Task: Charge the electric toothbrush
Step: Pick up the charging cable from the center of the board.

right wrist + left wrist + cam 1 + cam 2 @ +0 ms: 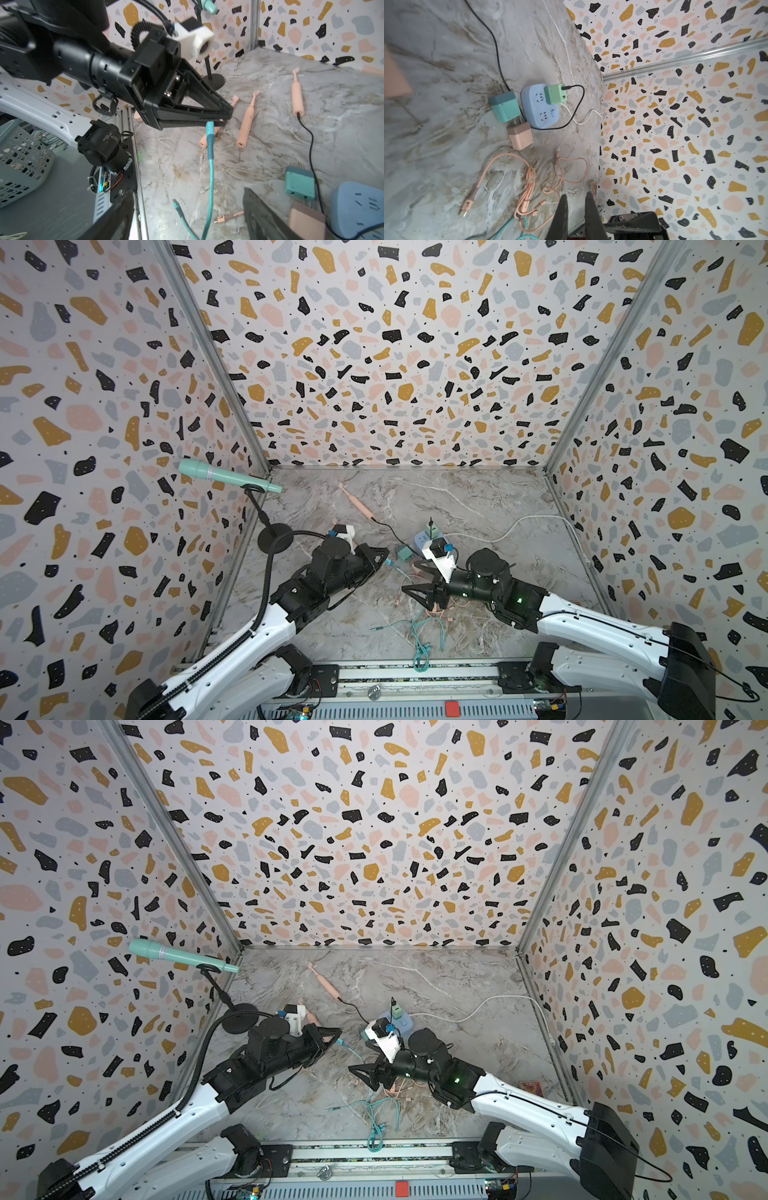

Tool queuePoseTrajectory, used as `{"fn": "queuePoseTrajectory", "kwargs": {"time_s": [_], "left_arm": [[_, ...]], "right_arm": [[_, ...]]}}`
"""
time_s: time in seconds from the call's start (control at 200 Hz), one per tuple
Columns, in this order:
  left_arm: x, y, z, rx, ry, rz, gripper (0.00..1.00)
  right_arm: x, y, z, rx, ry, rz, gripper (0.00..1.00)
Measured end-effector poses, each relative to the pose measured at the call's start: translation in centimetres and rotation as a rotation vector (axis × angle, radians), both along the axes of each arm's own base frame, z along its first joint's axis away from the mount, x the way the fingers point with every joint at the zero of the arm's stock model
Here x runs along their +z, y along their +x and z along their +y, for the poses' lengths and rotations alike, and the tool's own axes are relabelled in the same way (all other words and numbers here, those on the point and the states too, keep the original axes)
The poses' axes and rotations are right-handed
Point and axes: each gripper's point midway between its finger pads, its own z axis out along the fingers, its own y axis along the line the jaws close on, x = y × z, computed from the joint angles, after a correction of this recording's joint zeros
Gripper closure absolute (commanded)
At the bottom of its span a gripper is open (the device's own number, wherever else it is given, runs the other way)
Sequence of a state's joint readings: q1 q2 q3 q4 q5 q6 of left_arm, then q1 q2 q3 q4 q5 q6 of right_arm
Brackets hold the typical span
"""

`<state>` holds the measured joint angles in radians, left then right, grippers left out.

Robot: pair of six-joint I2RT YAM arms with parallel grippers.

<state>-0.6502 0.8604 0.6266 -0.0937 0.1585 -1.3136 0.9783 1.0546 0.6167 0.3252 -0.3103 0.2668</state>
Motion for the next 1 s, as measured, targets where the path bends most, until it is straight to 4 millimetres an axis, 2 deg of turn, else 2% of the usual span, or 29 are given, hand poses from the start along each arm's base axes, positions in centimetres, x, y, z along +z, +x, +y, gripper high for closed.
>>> {"fn": "queuePoseTrajectory", "kwargs": {"time_s": [0.125,0.441,0.721,1.001], "left_arm": [[0.3,-0.1,0.3,0.041,-0.069,0.028,1.0],[1.1,-0.1,0.3,0.069,-0.149,0.044,1.0],[1.1,-0.1,0.3,0.071,-0.155,0.047,1.0],[1.5,-0.1,0.3,0.073,-0.166,0.039,1.0]], "right_arm": [[0.6,0.5,1.3,0.017,0.045,-0.022,0.29],[-0.1,2.3,3.2,0.04,0.102,0.004,0.5],[0.5,3.0,4.8,0.071,0.138,0.013,0.57],[-0.6,4.1,4.9,0.066,0.139,0.073,0.65]]}}
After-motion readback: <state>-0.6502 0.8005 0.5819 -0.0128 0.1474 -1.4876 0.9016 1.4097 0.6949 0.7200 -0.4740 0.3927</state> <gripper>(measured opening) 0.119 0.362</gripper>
